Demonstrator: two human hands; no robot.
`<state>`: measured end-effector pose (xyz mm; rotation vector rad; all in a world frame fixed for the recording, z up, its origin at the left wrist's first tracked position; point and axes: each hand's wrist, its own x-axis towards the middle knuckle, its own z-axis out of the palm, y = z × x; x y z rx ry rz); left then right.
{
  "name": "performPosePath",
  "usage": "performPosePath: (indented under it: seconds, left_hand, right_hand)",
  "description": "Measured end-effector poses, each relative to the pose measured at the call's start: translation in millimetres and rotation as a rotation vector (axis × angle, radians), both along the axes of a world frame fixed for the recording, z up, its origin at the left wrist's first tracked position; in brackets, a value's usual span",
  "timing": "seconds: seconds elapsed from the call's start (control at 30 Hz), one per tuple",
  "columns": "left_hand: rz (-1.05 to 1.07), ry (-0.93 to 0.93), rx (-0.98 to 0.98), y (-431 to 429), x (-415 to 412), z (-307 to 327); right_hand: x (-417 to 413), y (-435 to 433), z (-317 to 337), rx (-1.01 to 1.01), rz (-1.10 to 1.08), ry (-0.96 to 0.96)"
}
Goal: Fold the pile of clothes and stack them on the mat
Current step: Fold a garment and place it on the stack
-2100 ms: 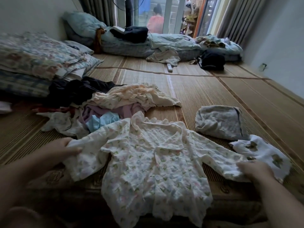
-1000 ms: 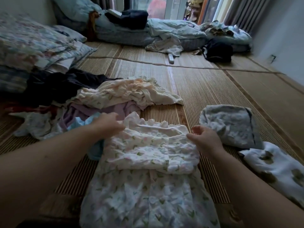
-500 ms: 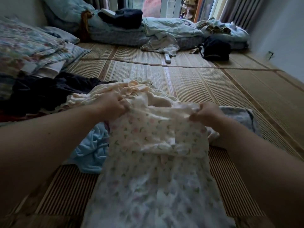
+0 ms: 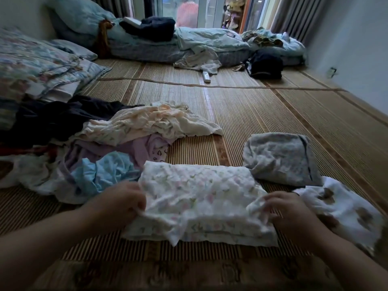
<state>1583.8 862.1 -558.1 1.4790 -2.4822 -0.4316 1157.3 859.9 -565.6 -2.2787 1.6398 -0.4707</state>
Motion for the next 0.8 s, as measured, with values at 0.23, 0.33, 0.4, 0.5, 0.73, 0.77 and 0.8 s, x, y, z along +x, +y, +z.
performPosePath:
  seconds: [0.23, 0.33, 0.4, 0.5, 0.73, 0.77, 0.8]
  left_hand:
    - [0.002, -0.22, -0.128, -4, 2, -1]
    - [0.039, -0.572, 0.034, -1, -10, 5]
    - [-0.012, -0.678, 0.032, 11, -22, 14]
    - [-0.138, -0.69, 0.032, 39, -41, 27]
    - [-0.442, -0.059, 0.192, 98, -97, 22]
    - [-0.464, -0.012, 0.151, 97, -101, 19]
    - [-0.462, -0.008, 0.09, 94, -101, 12]
  right_hand:
    - [61, 26, 29, -0.205, -0.175, -0.013]
    - [104, 24, 27, 0.135, -0.174, 0.033]
    - [114, 14, 16, 0.31, -0.17, 0.146]
    - [112, -6, 9, 0.345, -0.179, 0.124]
    - [105, 23, 17, -0.231, -0.007, 0.019]
    - [105, 34, 15, -0.288, 0.07, -0.004]
    - [104, 47, 14, -0.323, 0.147, -0.003]
